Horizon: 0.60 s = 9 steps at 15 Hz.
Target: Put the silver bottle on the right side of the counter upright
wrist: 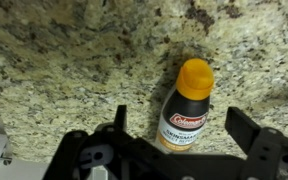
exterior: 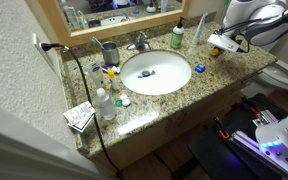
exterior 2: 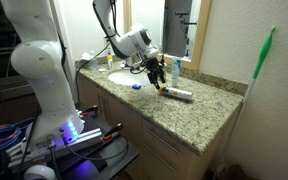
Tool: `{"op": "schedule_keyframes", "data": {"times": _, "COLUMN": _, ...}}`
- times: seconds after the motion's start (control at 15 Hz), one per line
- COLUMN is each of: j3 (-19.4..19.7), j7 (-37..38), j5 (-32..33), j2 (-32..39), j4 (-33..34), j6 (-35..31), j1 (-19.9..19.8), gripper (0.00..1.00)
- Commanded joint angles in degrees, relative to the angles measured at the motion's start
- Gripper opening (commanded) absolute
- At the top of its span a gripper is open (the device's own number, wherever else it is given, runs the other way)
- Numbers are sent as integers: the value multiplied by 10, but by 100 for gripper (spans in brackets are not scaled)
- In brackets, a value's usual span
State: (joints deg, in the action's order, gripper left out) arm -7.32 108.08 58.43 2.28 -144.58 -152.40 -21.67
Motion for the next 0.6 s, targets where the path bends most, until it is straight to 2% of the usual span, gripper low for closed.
{"op": "schedule_keyframes", "data": {"times": 0.0, "j3": -3, "j7": 31, "j5": 8, "j2": 33, "j4": 30, "j6": 48, "j1": 7, "gripper": 100}}
{"op": "schedule_keyframes", "data": {"times": 0.07, "j3": 57, "j7": 6, "j5": -7, "j2": 15, "j4": 11, "j6": 17, "j1": 59, "gripper": 100}}
{"op": "schedule_keyframes", "data": {"times": 0.33, "j3": 62, "j7": 10, "j5": -15, "j2": 36, "j4": 33, "j6": 51, "j1": 71, "gripper": 100}}
{"op": "schedule_keyframes", "data": {"times": 0.53, "j3": 98, "j7": 56, "j5": 12, "j2": 49, "j4": 48, "j6": 39, "j1": 106, "gripper": 100}}
